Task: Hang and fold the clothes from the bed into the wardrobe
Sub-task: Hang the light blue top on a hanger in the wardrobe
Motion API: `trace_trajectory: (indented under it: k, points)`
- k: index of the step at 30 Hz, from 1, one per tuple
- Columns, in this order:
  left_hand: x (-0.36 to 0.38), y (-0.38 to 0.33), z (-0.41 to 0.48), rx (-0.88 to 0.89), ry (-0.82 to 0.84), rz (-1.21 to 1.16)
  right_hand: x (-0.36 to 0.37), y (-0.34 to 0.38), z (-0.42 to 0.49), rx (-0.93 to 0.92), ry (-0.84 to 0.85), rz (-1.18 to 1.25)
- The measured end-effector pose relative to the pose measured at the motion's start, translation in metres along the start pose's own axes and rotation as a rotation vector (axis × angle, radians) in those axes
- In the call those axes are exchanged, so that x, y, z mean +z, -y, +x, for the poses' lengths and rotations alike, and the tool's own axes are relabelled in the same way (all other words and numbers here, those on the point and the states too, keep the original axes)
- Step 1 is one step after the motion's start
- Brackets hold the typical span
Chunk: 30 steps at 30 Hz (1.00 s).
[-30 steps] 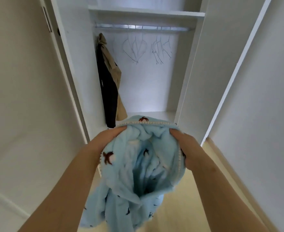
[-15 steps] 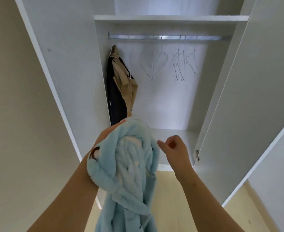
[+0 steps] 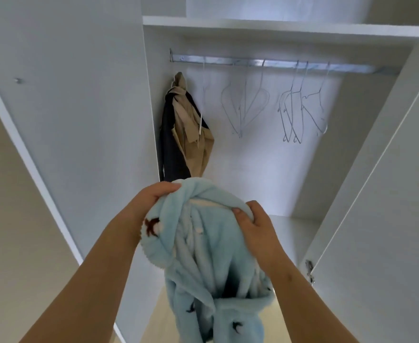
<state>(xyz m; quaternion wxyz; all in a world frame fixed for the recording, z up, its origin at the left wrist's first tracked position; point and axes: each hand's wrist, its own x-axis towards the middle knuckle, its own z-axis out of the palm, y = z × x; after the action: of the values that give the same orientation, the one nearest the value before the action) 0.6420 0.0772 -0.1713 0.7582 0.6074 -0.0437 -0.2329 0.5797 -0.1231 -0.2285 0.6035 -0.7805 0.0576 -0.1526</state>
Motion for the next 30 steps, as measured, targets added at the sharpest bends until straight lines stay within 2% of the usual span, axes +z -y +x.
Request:
trace_trajectory:
  k: [2,4,7,9,11,12,13,15,17,21,26,30]
  points:
    - [-0.012,-0.008,0.040,-0.060,-0.053,0.156,0.002,0.003,0.037,-0.031,-0.061,0.014]
    - [-0.020,-0.016,0.080,0.005,-0.192,0.355,0.007,0.009,0.073,-0.045,-0.078,0.028]
    - [-0.034,-0.024,0.132,0.085,-0.252,0.531,0.017,0.016,0.122,-0.066,-0.092,0.068]
    - [-0.046,-0.027,0.163,0.209,-0.364,0.785,0.024,0.017,0.150,-0.085,-0.098,0.074]
    - [-0.048,-0.032,0.181,0.447,-0.457,0.990,0.030,0.015,0.172,-0.086,-0.111,0.096]
    - [-0.050,-0.031,0.191,0.541,-0.412,0.984,0.032,0.012,0.182,-0.083,-0.116,0.109]
    - [-0.048,-0.029,0.199,0.564,-0.309,0.934,0.034,0.010,0.192,-0.079,-0.117,0.119]
    - [-0.045,-0.022,0.215,0.465,-0.083,0.868,0.038,0.006,0.209,-0.077,-0.097,0.124]
    - [-0.043,-0.011,0.238,0.390,-0.030,0.921,0.044,0.004,0.225,-0.085,-0.045,0.122]
    - [-0.037,0.000,0.274,0.373,-0.308,0.977,0.048,0.000,0.256,-0.096,0.059,0.141]
    - [-0.045,-0.015,0.298,0.190,-0.545,0.677,0.039,-0.002,0.301,-0.065,0.138,0.097]
    - [-0.044,-0.048,0.309,0.248,-0.628,0.386,0.039,-0.003,0.336,0.003,0.187,0.110]
